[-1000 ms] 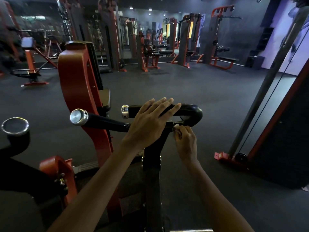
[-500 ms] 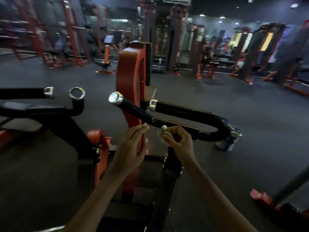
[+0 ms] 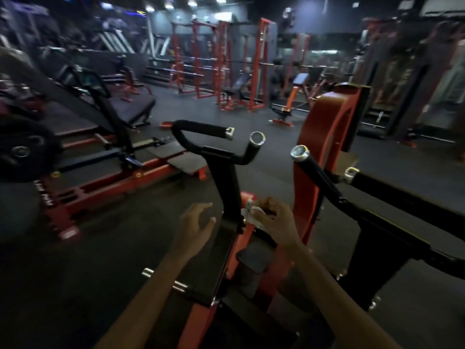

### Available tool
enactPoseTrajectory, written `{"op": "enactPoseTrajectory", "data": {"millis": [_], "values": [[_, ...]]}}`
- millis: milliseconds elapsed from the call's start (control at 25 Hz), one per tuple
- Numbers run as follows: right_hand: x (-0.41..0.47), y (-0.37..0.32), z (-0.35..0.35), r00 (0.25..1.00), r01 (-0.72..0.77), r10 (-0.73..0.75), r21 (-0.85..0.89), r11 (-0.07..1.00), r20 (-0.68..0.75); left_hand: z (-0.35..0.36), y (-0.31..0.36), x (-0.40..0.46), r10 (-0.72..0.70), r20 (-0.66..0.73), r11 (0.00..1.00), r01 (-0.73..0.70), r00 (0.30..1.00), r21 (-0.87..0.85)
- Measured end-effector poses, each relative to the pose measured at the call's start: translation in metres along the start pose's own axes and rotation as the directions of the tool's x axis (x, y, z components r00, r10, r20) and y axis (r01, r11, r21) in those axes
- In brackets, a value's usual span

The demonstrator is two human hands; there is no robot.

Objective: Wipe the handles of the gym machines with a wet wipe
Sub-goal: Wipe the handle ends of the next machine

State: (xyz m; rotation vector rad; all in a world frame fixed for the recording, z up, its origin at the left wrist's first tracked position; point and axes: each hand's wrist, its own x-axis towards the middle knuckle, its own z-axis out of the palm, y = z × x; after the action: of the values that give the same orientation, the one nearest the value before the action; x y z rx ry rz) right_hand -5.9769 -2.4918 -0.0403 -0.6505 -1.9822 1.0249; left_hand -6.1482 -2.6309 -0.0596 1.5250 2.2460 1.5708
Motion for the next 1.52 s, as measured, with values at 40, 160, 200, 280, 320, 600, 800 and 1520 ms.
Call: {"op": "enactPoseTrajectory", "data": {"millis": [40,160,200,280,320,600,800,1520], "values": [[0.004,-0.004,0.012,0.999,0.019,-0.02,0.008,1.0,0.03,-0.013,-0.005,-0.001,-0.017,-0.025,1.0,0.018,1.0,0.015],[0.015,-0.018,0.046,0.992,0.036,-0.044,0.072,0.997,0.116,-0.043,-0.017,-0.001,-0.089,-0.077,0.994,0.093,0.993,0.05],[0.018,-0.022,0.057,0.989,0.022,-0.037,0.104,0.994,0.141,-0.051,-0.022,0.0,-0.106,-0.086,0.992,0.111,0.991,0.06],[0.026,-0.029,0.075,0.984,0.019,-0.04,0.12,0.993,0.174,-0.064,-0.032,0.004,-0.126,-0.093,0.989,0.132,0.988,0.069],[0.032,-0.032,0.085,0.981,0.023,-0.045,0.119,0.993,0.189,-0.071,-0.038,0.006,-0.133,-0.098,0.988,0.14,0.986,0.07],[0.069,-0.047,0.151,0.979,-0.041,-0.005,0.221,0.974,0.206,-0.111,-0.08,0.038,-0.144,-0.088,0.984,0.152,0.986,0.095],[0.093,-0.047,0.194,0.981,-0.114,0.059,0.303,0.946,0.185,-0.134,-0.116,0.073,-0.123,-0.032,0.987,0.125,0.992,0.1],[0.119,-0.036,0.25,0.965,-0.251,0.26,0.185,0.95,-0.025,-0.144,-0.168,0.127,-0.059,0.136,0.998,0.055,0.989,0.035]]}}
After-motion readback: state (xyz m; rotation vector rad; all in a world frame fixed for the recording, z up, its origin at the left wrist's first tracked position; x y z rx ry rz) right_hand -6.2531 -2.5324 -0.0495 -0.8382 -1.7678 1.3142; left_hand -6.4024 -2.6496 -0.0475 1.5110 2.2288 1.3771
